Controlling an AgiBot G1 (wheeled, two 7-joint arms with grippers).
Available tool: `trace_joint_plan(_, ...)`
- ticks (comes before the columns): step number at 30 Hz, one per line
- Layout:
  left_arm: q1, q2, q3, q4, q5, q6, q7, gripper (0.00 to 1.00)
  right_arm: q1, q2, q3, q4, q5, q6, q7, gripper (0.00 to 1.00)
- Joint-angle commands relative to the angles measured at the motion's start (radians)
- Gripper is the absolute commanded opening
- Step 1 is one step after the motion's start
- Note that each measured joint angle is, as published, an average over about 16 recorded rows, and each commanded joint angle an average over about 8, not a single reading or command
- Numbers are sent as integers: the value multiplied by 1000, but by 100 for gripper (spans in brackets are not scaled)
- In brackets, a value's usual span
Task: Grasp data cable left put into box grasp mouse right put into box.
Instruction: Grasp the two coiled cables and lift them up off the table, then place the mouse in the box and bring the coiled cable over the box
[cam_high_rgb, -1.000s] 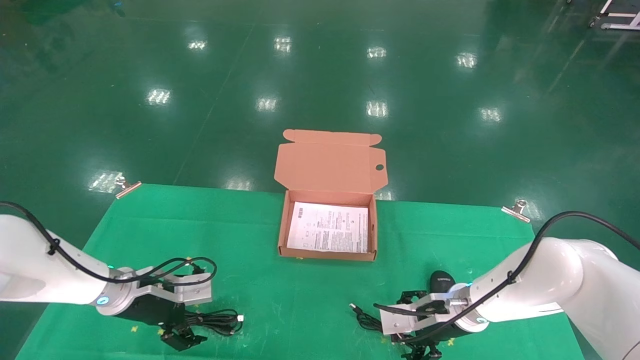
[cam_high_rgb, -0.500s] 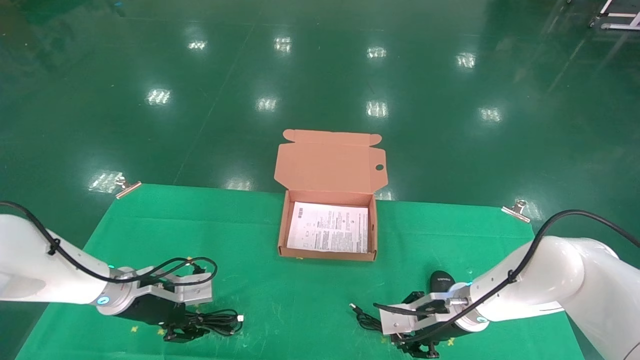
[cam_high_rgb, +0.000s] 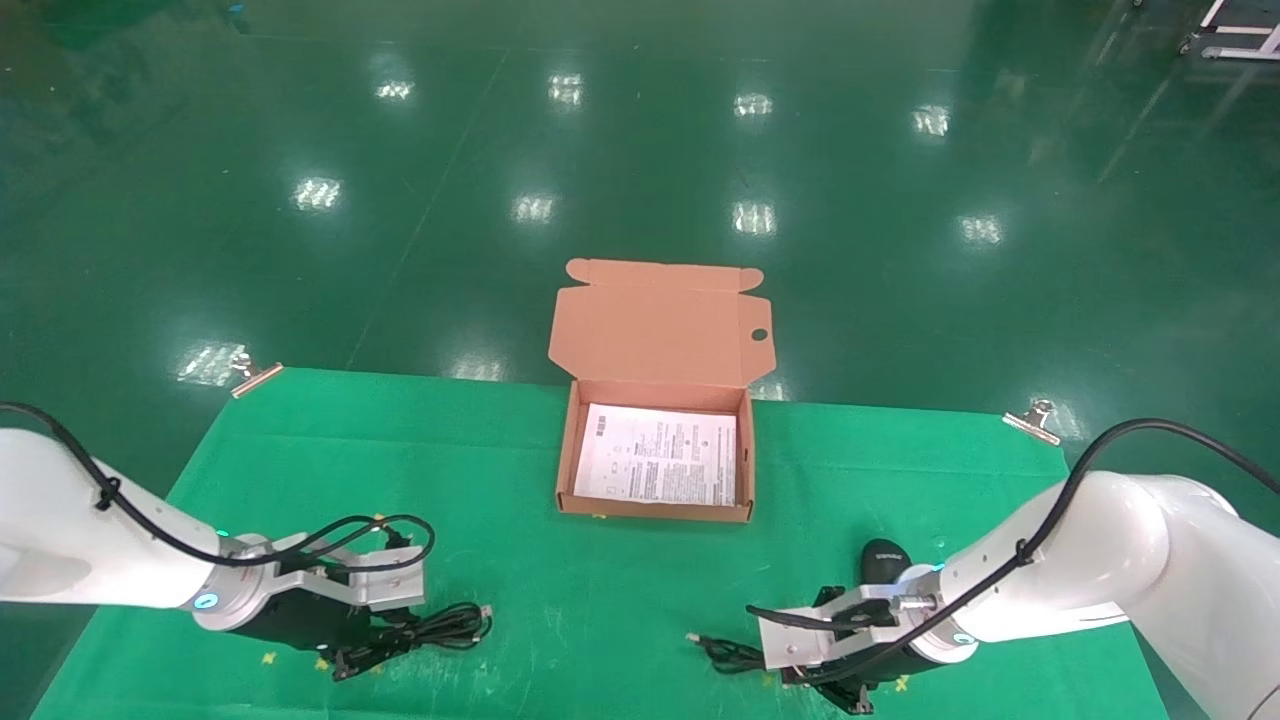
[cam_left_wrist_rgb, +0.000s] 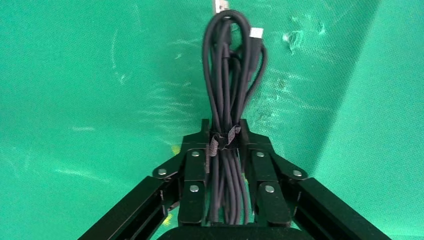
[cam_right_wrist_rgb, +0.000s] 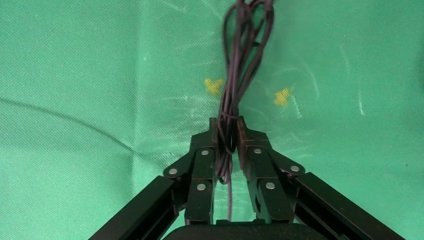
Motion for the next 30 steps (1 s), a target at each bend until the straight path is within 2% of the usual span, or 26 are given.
trace_joint_plan(1, 1, 1, 0, 1, 0, -1, -1, 0, -1, -3, -2, -1, -2, 0, -1, 0)
trace_joint_plan(6, -8, -24, -4, -19, -8, 20, 15, 0, 17, 34, 17, 26, 15, -1, 21, 0)
trace_joint_plan(10, -26, -81, -17, -93, -24, 55, 46, 0, 50, 107, 48, 117, 31, 1, 82, 0)
trace_joint_plan(15, -38, -150, -36, -278, -31, 48, 46, 0, 102, 194, 81, 289, 6, 26, 195, 0)
trace_joint_plan(19, -36, -184, -54, -462, -14, -7, -2, 0, 152, 223, 103, 395, -42, 65, 276, 0)
trace_joint_plan(24, -34, -193, -73, -655, 34, -91, -93, 0, 223, 191, 129, 435, -87, 122, 316, 0)
trace_joint_plan(30, -56, -156, -85, -762, 99, -158, -196, 0, 299, 79, 154, 346, -84, 197, 258, 0)
